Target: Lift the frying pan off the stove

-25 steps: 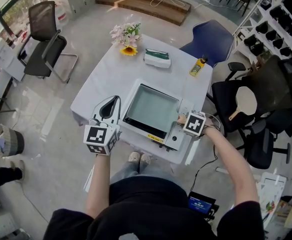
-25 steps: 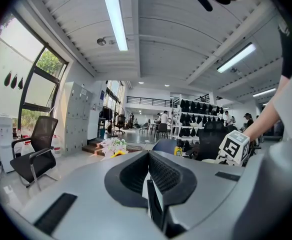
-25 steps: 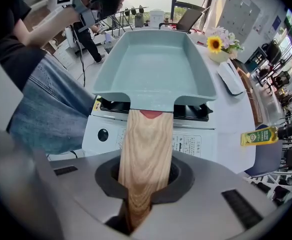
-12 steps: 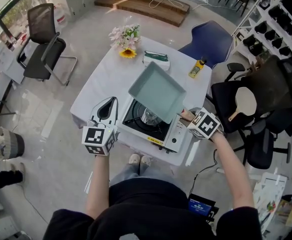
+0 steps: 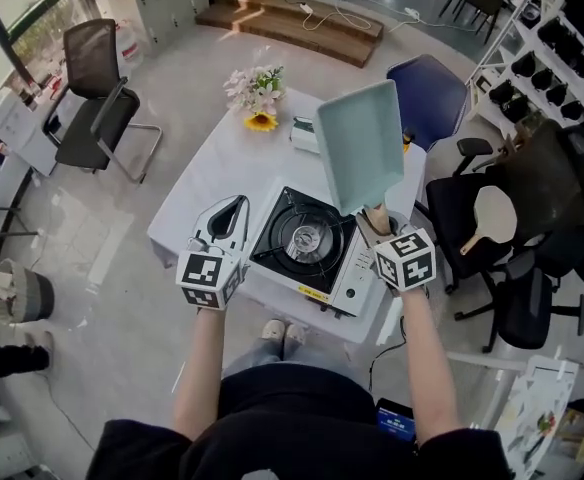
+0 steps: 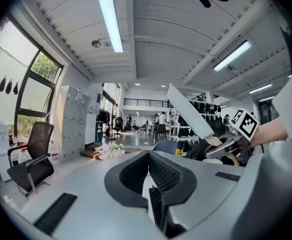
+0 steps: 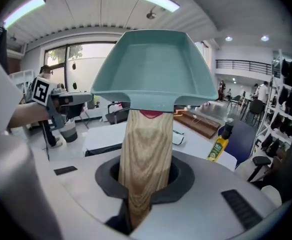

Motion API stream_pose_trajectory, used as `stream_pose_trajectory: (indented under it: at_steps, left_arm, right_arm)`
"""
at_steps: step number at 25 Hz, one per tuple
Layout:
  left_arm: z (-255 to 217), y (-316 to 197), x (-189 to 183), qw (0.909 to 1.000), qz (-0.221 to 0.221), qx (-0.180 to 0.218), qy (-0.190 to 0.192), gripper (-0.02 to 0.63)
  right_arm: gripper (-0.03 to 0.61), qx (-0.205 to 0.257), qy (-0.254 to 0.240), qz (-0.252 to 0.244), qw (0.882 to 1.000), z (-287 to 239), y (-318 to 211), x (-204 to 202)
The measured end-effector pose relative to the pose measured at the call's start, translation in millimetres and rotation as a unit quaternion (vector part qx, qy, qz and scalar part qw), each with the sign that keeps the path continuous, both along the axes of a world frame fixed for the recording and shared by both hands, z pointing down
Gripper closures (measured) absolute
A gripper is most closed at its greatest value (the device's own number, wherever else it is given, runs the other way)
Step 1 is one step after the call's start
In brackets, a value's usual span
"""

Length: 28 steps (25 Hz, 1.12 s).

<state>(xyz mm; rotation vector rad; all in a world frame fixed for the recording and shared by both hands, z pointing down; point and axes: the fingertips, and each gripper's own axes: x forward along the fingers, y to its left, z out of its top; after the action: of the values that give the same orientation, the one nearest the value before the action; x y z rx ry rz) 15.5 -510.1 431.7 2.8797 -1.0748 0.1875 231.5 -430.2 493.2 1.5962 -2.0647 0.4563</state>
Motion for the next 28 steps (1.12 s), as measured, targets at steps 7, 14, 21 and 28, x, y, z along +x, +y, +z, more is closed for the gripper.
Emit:
stream_pose_trajectory:
  at_steps: [7,14,21,28]
  left_arm:
    - [-10.8,-7.3,7.3,0.9998,0.007,0.019,-0.001,0.594]
    - [-16.0,-5.9,17.1,0.9996,0.014,0.023,0.003,0.594]
    - [-21.0,0.8,31.5,0.9993,0.022,0.028,0.012,0.594]
    - [-26.1,9.2,39.2,0.999,0.028,0.033,0.015,0.594]
  right_arm:
    - [0.531,0.112,-0.047,0.111,0.986,-20.5,-2.4,5.0]
    - [0.531,0.224,-0.054,0.176,0.957,-55.9,17.9,9.8]
    - [0.531,0.262,-0.02,0.196,0.945,-71.2,36.4,7.1]
    - [0.531,0.264,-0.026,0.212,0.941,-67.9,46.6,10.1]
